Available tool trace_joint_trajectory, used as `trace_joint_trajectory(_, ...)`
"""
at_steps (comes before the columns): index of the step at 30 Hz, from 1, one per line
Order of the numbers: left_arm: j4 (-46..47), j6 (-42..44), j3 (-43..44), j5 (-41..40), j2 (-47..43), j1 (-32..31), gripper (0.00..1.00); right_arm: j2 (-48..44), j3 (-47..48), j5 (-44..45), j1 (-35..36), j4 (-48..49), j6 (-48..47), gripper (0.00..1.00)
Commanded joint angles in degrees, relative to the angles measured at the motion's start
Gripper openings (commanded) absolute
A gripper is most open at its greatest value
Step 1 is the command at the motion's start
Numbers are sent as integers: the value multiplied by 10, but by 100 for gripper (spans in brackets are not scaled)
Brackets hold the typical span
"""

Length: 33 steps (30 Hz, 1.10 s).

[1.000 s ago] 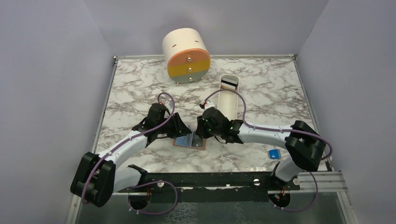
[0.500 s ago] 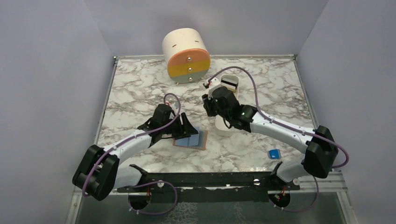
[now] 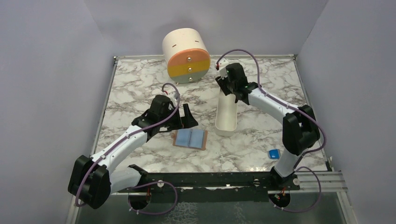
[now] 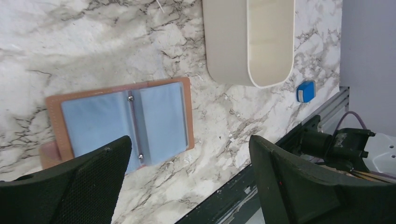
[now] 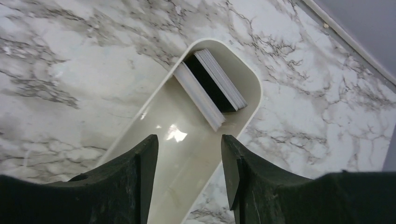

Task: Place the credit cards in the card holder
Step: Pick up the credit card from the storage box.

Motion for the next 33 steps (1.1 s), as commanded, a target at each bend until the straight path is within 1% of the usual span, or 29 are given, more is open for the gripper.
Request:
trace_joint_trajectory(1, -80, 63, 34, -70, -32, -1, 99, 38, 30, -24, -24, 7, -96, 54)
trace_joint_trajectory(4, -114, 87, 50, -104, -46, -2, 99, 72, 51, -8, -35, 9, -121, 55)
trace_joint_trajectory(7, -137, 108, 60, -131, -65, -1, 99, 105, 74, -1, -41, 5, -144, 54)
trace_joint_trajectory(13, -153, 129, 63, -168, -93, -1, 99, 132, 81, -27, -41, 15, -156, 50)
trace_joint_trajectory(18, -156, 153, 63, -178, -92, 1, 99, 158, 93, -24, -41, 21, -164, 50)
trace_joint_trajectory(22, -155, 154, 65, -174, -88, 4, 99, 185, 93, 22, -41, 47, -179, 49)
trace_joint_trajectory(28, -155, 149, 65, -173, -90, 10, 99, 207, 105, 45, -42, 66, -184, 44)
trace_joint_trajectory(33, -145, 147, 59, -168, -84, 12, 99, 211, 106, 60, -45, 89, -173, 37)
